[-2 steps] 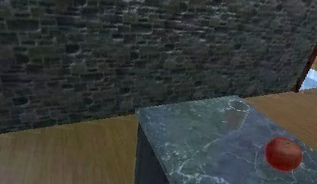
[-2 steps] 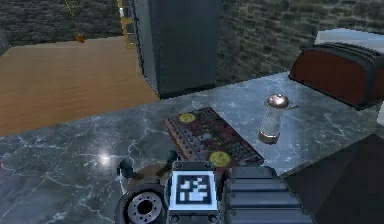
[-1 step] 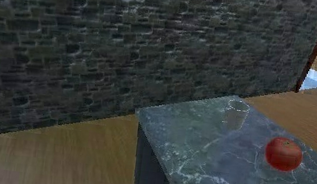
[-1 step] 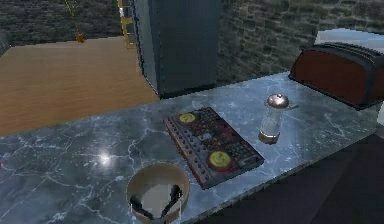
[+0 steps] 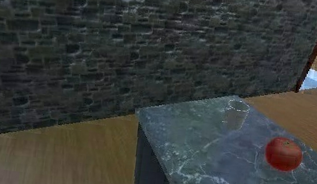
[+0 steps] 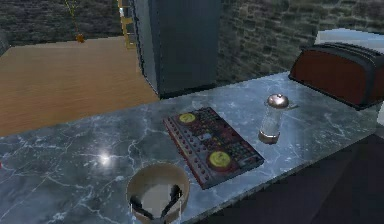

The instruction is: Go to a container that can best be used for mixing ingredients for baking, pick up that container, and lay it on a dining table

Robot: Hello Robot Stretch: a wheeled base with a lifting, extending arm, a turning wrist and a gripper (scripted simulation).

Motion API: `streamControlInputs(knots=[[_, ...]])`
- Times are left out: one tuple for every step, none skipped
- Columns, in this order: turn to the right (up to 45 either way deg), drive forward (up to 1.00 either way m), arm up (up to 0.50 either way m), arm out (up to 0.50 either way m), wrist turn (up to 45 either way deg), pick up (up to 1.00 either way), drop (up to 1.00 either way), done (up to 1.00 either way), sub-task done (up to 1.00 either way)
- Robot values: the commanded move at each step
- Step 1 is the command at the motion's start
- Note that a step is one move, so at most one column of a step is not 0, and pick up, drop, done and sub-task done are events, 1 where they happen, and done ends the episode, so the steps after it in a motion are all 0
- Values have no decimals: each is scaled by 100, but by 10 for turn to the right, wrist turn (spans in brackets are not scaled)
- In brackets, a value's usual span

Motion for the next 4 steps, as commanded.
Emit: streamControlInputs(knots=[[0,0,10,0,0,0,0,0,0],[-390,0,0,0,0,0,0,0,0],[0,40,0,0,0,0,0,0,0],[-90,0,0,0,0,0,0,0,0]])
